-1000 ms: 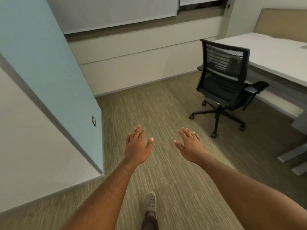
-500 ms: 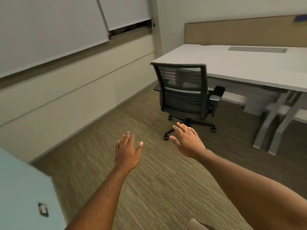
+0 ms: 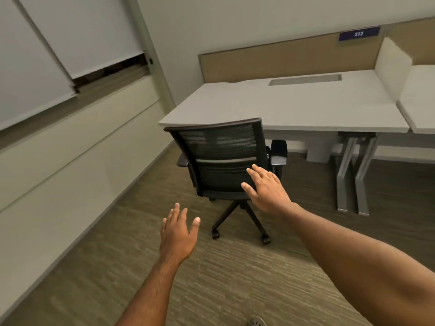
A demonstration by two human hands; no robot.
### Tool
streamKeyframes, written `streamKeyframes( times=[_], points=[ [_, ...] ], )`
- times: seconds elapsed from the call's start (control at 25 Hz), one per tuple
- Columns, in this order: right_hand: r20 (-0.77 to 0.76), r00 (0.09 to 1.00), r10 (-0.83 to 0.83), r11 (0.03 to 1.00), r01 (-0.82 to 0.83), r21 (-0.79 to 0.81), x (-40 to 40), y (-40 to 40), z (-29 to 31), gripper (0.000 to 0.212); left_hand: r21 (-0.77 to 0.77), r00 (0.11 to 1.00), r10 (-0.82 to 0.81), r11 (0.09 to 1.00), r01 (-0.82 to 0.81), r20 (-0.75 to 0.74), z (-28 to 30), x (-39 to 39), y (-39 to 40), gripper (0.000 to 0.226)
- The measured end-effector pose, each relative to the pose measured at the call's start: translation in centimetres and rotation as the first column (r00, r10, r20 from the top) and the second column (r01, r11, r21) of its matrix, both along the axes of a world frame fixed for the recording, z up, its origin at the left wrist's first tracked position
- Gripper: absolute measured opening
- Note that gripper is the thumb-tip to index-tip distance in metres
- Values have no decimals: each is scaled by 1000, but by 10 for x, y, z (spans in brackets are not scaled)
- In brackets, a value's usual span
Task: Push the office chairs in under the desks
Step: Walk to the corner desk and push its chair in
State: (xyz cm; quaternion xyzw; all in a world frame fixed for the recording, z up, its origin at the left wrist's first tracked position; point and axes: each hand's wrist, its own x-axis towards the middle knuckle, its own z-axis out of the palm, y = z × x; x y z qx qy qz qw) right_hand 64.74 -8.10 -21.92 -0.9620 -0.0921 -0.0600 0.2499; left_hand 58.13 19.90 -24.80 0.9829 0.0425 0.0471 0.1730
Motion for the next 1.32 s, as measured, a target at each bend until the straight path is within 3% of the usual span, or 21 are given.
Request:
streamKeyframes(
  times=[0.16,0.32,0.6,0.84,1.12,1.32],
  points=[
    [103,991,-80,996,77,33,95,8,23,67,-2,998,-42,999,42,56,36,126,19,67],
    [190,971,-143,989,148,-14,165,10,41,67,207,968,-128,975,83,217,67,214,25,70],
    [80,992,-98,933,119,-339,259,7,52,76,378,948,-319,879,289,17,82,355,44,89],
    [-27,984,-176,882,146,-449,298,1,70,90,393,867,-496,805,444,38,90,447,57,102],
    [174,940,-293,846,340,-411,321,-8,57,100,434,795,-597,748,502,108,98,509,47,93],
    [226,916,-331,840,395,-371,345,4,49,100,443,753,-646,716,540,125,91,550,51,92]
  ],
)
